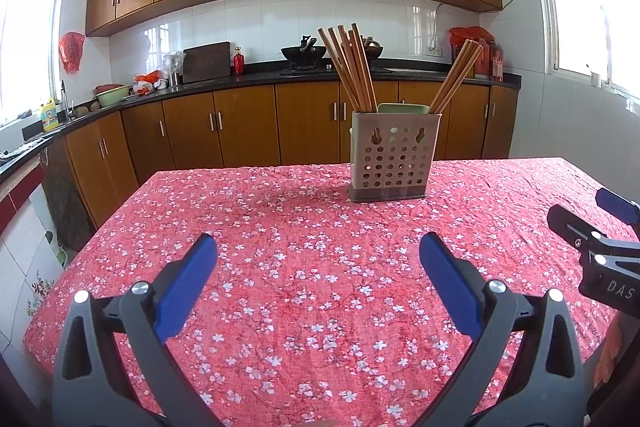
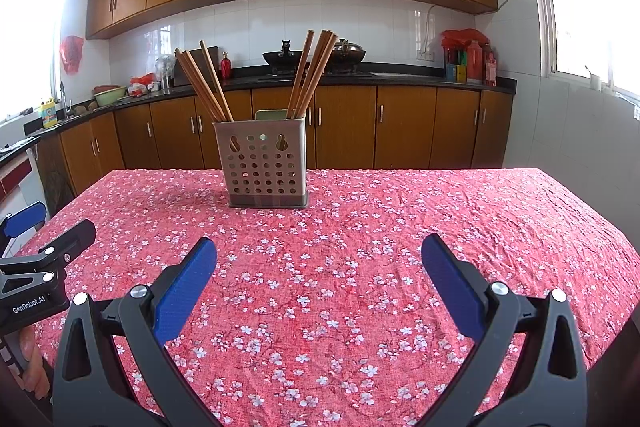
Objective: Organize utensils
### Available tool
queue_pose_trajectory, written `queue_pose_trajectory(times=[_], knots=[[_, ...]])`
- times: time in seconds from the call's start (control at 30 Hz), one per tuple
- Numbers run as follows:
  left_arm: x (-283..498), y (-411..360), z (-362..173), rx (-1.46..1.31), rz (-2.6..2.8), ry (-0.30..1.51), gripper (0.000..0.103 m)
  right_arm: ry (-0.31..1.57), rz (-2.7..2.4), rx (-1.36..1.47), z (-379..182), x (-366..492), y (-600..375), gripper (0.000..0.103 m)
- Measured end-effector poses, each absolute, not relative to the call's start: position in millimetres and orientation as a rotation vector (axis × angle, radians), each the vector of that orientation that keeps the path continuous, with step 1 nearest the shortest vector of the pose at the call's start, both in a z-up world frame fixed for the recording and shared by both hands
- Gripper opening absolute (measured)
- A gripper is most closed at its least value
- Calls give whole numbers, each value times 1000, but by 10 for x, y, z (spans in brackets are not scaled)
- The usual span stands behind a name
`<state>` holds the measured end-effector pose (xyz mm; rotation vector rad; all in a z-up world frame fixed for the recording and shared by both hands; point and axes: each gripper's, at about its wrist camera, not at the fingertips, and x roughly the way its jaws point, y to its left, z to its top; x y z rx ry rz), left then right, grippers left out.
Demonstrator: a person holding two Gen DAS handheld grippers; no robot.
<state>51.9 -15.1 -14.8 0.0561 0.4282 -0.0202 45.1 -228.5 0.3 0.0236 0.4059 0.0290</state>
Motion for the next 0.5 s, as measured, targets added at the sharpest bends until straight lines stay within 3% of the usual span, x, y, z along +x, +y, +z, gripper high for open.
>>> queue_pose_trajectory(times=[0.5], knots=[[543, -145, -171, 50, -20, 436, 99, 411, 29, 27, -14, 462, -2271, 101]])
